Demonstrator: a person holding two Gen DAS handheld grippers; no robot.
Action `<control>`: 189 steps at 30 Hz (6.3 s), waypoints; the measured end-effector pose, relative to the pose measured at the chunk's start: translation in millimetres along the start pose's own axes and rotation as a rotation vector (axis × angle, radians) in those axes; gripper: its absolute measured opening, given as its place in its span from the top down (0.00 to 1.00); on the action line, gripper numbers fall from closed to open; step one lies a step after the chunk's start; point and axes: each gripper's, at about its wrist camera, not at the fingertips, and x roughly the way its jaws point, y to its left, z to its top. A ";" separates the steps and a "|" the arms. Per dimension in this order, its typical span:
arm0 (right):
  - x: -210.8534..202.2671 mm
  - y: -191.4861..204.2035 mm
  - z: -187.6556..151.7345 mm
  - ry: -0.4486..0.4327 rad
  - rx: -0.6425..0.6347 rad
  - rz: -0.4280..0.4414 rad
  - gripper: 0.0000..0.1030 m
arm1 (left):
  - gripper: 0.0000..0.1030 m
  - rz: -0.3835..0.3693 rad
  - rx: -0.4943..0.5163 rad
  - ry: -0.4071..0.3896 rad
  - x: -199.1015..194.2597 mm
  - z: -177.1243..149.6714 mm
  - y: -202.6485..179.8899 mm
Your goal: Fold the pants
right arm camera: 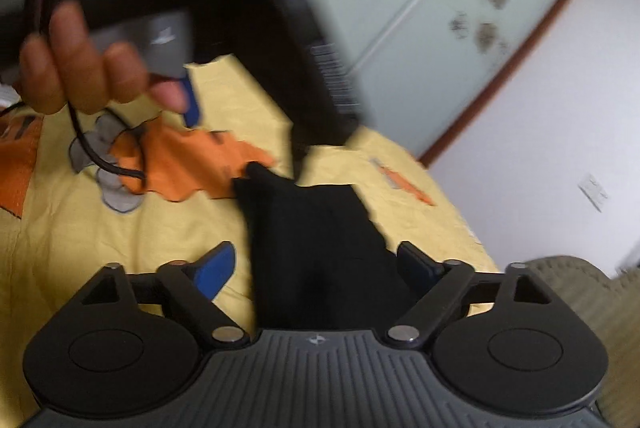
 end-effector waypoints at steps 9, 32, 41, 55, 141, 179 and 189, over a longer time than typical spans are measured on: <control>-35.7 -55.3 -33.7 0.060 0.369 0.087 0.27 | 0.06 0.120 0.252 -0.155 -5.7 -20.0 -52.9; -357.8 -173.1 -407.6 0.022 1.842 -0.939 0.27 | 0.03 -0.053 0.986 -0.144 59.5 -184.9 -257.1; -351.7 -181.9 -423.7 -0.071 1.851 -1.068 0.35 | 0.03 -0.045 0.947 -0.110 60.3 -176.0 -255.7; -340.1 -209.7 -395.5 0.035 1.581 -1.112 0.89 | 0.04 -0.183 0.841 -0.013 60.0 -158.6 -266.8; -252.5 -167.0 -243.2 0.055 1.011 -0.461 0.94 | 0.01 -0.864 0.134 0.510 119.7 -146.2 -344.9; -162.5 -146.8 -166.3 0.167 0.826 -0.108 0.91 | 0.56 -0.164 0.642 0.028 106.1 -102.0 -281.3; -169.7 -162.5 -202.7 0.354 0.885 -0.151 0.91 | 0.38 -0.159 0.633 0.044 92.4 -110.1 -276.2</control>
